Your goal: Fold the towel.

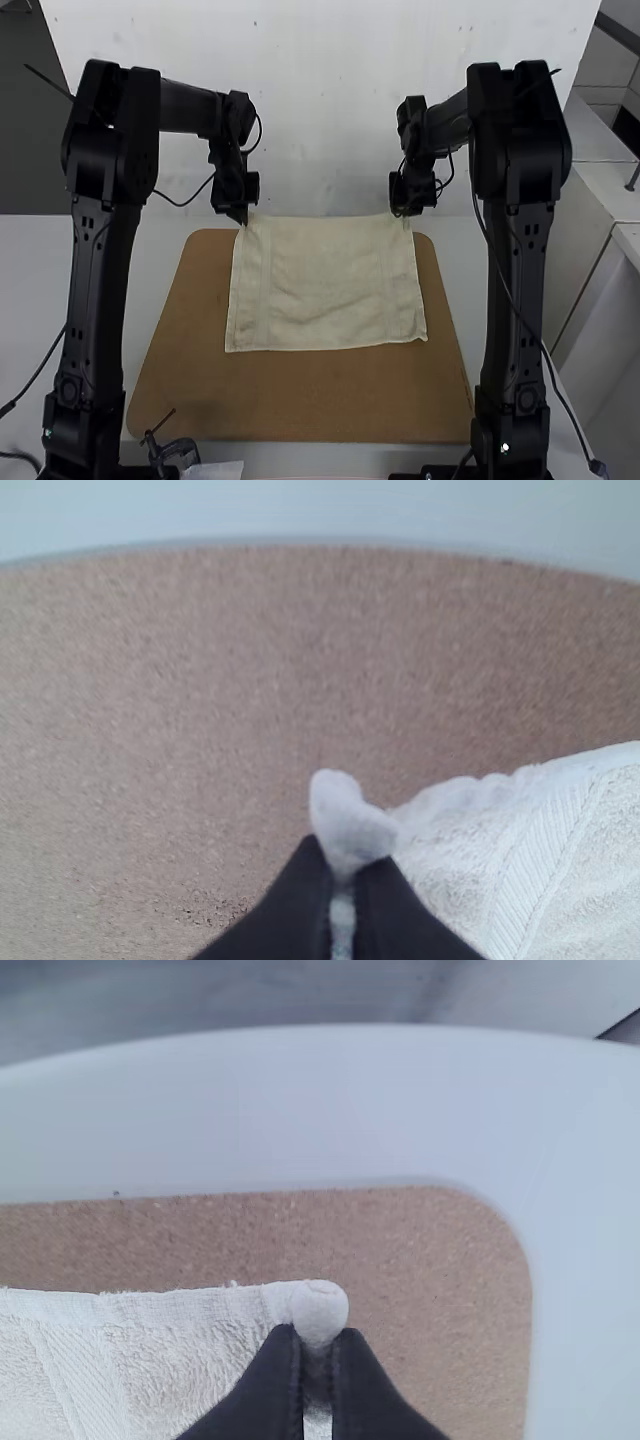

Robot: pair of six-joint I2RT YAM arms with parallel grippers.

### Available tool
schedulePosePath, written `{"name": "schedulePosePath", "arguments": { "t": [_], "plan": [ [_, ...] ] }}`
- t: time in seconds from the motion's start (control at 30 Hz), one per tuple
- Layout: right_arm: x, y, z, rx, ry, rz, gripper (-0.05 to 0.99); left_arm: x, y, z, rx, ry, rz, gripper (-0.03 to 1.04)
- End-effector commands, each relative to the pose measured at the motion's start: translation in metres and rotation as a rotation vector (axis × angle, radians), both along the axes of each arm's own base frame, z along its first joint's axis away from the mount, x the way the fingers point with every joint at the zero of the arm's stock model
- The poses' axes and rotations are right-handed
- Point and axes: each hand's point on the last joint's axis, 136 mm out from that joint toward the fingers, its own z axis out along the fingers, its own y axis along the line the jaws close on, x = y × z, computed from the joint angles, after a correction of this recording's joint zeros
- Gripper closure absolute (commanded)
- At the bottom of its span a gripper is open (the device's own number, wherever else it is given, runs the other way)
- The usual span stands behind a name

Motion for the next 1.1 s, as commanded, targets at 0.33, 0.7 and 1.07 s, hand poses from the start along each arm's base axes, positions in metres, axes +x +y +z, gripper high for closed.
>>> {"name": "schedulePosePath", "arguments": {
  "t": [0.33,0.7,1.07],
  "plan": [
    [-0.005,-0.010,0.054,0.023,-0.126,-0.033,0.92,0.003,0.003,0.064,-0.009,-0.134,0.060,1.00],
    [-0.076,-0.012,0.034,0.010,-0.064,0.011,0.92,-0.083,-0.013,0.055,-0.011,-0.050,-0.012,1.00],
    [-0.150,-0.015,0.038,-0.017,-0.038,0.079,0.92,-0.160,-0.011,0.041,-0.028,-0.008,-0.048,1.00]
  ]
}}
